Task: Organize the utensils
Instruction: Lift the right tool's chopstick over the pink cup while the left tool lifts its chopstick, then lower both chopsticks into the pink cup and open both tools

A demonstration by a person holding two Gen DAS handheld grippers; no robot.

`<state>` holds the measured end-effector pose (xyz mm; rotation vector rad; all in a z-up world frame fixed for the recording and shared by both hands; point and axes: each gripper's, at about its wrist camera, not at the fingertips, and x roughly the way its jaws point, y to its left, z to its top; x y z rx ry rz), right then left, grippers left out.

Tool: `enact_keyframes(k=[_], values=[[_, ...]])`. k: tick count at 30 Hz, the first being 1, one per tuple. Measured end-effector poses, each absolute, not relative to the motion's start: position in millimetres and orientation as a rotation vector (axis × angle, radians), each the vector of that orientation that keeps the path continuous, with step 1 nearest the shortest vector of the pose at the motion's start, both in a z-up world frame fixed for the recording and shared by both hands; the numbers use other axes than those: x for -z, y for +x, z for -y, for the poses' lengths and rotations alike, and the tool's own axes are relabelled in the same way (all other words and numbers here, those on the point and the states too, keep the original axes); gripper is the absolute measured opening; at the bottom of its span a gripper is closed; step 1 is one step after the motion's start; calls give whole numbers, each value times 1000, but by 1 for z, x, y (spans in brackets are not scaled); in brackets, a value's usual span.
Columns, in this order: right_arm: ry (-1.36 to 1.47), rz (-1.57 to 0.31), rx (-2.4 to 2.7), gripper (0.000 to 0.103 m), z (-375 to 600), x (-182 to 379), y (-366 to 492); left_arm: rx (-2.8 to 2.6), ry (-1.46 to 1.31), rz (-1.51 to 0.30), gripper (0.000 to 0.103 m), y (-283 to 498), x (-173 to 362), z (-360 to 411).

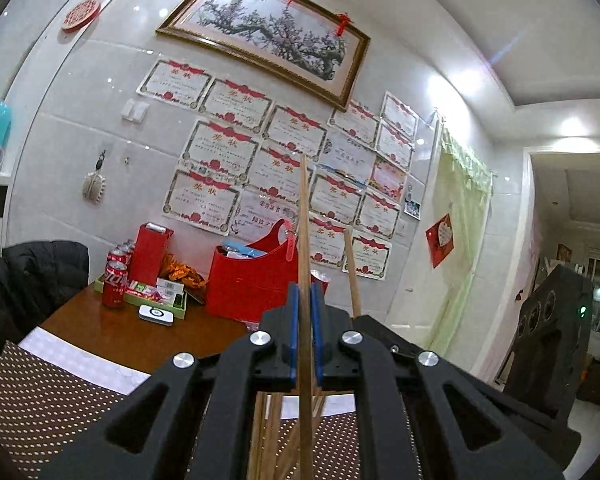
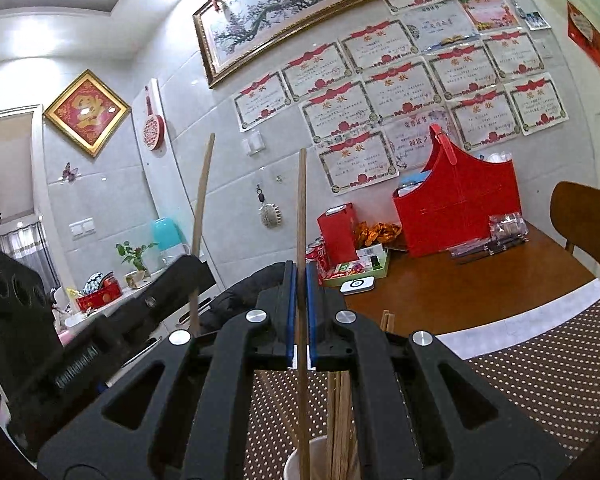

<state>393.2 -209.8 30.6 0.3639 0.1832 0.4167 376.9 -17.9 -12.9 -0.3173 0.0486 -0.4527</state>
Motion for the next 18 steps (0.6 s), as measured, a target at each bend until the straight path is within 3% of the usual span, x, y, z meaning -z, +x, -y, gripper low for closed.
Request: enact_keyframes(k=[18], values=[[372,-221,-393,6,200,35,420,426,-294,-109,6,411,79,25]])
